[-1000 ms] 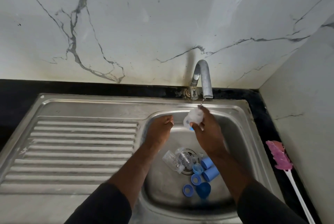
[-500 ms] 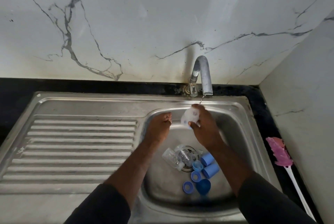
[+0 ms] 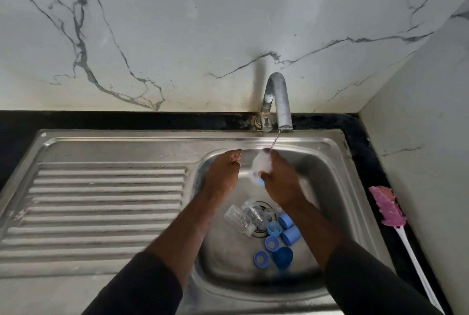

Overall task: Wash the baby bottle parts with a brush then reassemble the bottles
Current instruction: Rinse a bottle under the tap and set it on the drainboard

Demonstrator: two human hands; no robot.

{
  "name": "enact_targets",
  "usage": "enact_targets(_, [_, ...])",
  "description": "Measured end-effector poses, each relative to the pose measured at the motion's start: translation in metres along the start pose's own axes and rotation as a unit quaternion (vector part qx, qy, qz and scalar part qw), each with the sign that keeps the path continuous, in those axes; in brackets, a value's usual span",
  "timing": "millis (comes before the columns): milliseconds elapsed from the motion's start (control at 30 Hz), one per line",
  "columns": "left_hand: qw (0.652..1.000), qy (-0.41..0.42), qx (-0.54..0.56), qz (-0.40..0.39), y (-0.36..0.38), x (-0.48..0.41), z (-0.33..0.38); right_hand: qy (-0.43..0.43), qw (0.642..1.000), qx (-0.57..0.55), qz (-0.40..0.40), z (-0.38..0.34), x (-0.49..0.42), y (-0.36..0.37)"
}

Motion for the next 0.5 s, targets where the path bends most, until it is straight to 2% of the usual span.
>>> enact_targets(33, [1.0,0.002,-0.002,0.001,0.001,-0.001,0.0,0.022,0.999,-0.007,-0.026,0.006,0.004,0.007])
enact_targets(67, [1.0,0.002,-0.003,0.004,0.001,-0.002,0.001,0.024,1.0,-0.009,-0.018,0.007,0.007,0.007])
enact_targets(133, [1.0,0.008,-0.003,0.01,0.002,-0.008,0.0,-0.014,0.998,-0.019,0.051,0.002,0.009,-0.003])
enact_targets(167, [1.0,0.008,-0.004,0.014,0.002,-0.011,-0.001,-0.031,0.997,-0.027,0.062,0.002,0.007,-0.003])
enact_targets(267, [1.0,0.002,-0.021,0.015,0.004,-0.009,0.0,0.006,0.999,-0.041,-0.023,0.007,0.007,0.014])
enact_targets(300, [1.0,0.007,-0.026,0.015,0.006,-0.006,0.001,0.012,0.999,-0.036,-0.018,0.008,0.008,0.016])
enact_targets(400, [0.999,0.026,-0.029,0.019,0.007,-0.005,0.006,-0.02,0.996,-0.013,0.081,-0.007,0.004,-0.001])
enact_targets(433, [0.999,0.03,-0.032,0.018,0.009,-0.006,0.005,-0.031,0.997,-0.011,0.071,-0.006,0.001,0.0])
enact_targets(500, [0.999,0.028,-0.033,0.001,0.014,-0.008,0.0,-0.005,1.0,-0.02,-0.007,0.002,-0.002,0.012])
Point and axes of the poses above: each hand's wrist, its own x-axis away from the middle knuckle, its own y-axis out of the palm, z = x × y, the point moved 7 cm from there along -x, towards the middle knuckle, and after that the axes turned 15 degrees about -y, right-handed, at the moved point
